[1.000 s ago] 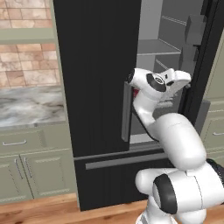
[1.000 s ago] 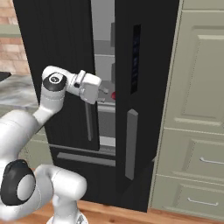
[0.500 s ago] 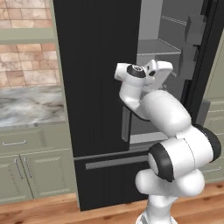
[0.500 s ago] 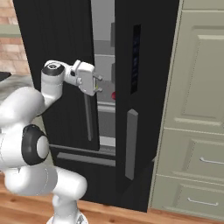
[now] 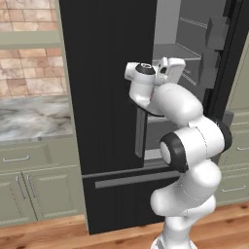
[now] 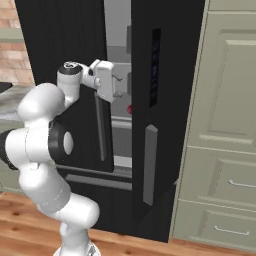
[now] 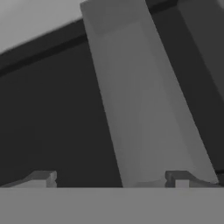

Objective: Open the fridge, remove the pear, lemon, and shrimp, and place them on any counter.

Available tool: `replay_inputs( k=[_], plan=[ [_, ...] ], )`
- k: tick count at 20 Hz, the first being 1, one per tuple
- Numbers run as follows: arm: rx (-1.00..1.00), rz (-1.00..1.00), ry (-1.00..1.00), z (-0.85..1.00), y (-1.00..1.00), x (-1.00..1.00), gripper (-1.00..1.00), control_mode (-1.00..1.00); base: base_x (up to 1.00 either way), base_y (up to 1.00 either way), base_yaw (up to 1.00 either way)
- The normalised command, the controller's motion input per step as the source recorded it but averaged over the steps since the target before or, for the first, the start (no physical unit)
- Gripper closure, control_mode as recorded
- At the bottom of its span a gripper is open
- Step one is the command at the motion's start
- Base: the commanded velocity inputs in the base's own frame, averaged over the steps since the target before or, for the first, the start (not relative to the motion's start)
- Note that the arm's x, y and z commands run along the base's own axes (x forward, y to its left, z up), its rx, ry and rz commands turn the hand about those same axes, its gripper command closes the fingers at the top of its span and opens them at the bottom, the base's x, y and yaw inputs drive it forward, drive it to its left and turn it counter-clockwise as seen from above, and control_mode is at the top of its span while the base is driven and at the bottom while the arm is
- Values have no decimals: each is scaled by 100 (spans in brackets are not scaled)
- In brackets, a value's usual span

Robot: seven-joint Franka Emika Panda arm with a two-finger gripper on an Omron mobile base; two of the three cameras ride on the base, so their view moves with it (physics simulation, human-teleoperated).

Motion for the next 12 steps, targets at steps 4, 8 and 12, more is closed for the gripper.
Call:
replay_inputs(
  k=[4,8,12],
  plan=[
    [0,-5,16,1,-35,26,-100,-100,0,0,0],
    [0,-6,13,0,-56,2,-100,-100,0,0,0],
    [0,-9,12,0,-76,-5,-100,-100,0,0,0]
  ],
)
